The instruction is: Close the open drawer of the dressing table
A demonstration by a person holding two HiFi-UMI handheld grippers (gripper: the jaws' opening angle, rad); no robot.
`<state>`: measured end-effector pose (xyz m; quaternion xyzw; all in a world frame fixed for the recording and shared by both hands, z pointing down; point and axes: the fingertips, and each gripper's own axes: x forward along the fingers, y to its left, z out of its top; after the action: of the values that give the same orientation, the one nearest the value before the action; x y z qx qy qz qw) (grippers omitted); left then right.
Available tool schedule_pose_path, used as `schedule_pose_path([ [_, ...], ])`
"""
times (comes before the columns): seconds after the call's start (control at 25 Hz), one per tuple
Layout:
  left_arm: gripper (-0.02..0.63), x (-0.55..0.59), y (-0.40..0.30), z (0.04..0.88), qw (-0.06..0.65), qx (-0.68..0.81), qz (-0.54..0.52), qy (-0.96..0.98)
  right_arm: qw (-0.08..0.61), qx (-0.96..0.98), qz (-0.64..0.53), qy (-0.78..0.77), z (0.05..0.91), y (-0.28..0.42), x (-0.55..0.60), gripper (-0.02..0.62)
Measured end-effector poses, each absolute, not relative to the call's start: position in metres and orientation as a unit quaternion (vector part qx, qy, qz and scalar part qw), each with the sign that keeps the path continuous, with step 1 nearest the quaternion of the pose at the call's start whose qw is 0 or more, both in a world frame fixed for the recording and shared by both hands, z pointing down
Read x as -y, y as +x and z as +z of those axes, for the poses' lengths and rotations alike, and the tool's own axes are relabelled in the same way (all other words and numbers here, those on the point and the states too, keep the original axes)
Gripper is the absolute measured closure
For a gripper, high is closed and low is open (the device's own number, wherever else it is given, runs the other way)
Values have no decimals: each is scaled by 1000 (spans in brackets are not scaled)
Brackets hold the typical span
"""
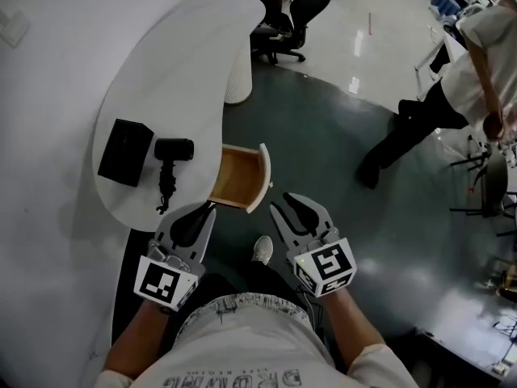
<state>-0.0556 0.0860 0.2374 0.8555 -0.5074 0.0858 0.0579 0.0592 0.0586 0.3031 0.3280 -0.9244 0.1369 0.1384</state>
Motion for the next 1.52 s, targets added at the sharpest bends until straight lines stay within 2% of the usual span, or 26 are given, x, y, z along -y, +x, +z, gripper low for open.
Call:
schedule_pose_path([
  [0.52, 566, -56, -47, 276, 84, 489, 102, 862, 164, 905, 181, 349, 363, 75, -25, 469],
  [1.52, 566, -11, -54, 410, 165, 369, 188, 895, 214, 796, 364, 434, 615, 85, 5, 483],
])
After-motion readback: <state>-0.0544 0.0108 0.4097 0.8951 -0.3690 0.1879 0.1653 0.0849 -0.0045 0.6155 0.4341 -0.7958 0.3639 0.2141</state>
